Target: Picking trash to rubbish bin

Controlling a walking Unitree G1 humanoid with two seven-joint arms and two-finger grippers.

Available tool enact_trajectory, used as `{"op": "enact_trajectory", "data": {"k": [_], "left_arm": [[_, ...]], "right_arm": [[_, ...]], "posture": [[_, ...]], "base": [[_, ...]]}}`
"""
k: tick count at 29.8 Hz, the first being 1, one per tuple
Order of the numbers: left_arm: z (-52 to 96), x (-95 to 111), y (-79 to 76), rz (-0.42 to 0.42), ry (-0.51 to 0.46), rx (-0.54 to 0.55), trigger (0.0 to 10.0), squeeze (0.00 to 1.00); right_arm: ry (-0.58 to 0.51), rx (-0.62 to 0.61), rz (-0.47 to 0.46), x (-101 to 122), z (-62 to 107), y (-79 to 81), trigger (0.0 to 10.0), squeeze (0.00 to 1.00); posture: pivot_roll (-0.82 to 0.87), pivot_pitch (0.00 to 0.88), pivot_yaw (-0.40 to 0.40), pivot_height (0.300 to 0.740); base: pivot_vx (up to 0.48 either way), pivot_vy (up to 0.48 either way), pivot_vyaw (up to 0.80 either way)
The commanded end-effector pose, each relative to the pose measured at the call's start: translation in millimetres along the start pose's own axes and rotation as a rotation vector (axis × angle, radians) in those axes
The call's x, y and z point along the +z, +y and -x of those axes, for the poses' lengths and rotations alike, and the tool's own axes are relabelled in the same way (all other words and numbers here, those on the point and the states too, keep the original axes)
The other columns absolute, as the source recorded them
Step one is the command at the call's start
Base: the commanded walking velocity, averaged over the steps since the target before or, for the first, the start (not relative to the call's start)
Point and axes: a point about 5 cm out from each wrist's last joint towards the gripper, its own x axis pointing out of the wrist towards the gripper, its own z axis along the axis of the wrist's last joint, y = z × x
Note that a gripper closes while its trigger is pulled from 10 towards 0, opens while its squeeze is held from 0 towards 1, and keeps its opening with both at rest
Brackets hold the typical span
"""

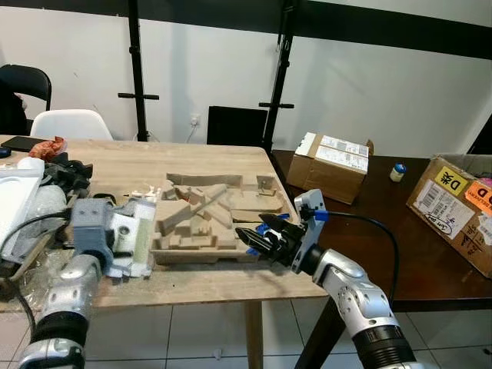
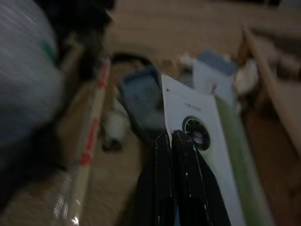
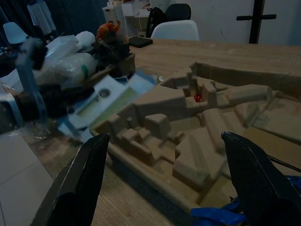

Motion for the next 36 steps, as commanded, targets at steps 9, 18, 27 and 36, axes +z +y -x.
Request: {"op": "enact_trajectory", "data": {"k": [9, 18, 27, 36], "left_arm": [[3.7, 59, 4.1, 0.252, -0.302, -0.146, 0.0, 0.0], [11.8, 85, -0.2, 0.489, -0.484, -0.275, 0.0, 0.0], [14.0, 82, -21.5, 0.531, -0.474, -0.431, 0.0, 0.0], [21.4, 79, -44.7, 0.581, -0.436, -0.654, 0.0, 0.0]], "right_arm": [[-0.008, -0.014, 0.009, 3, -0.7, -3.3, 10.0, 0.0], [-0.018, -0.031, 0.01, 5, -1.2, -6.4, 10.0, 0.0], [-0.03, -0.04, 0.01, 8, -0.9, -8.3, 10.0, 0.0], [-0.062, -0.033, -0.069, 12, -0.1, -9.8, 10.0, 0.0]], "posture": [[0.07, 0.014, -0.087, 0.74], [0.07, 0.014, -0.086, 0.74], [0.07, 0.012, -0.082, 0.74], [0.07, 0.013, -0.08, 0.74]], "base": [[0.0, 0.0, 0.0], [0.0, 0.0, 0.0], [0.0, 0.0, 0.0], [0.0, 0.0, 0.0]]}}
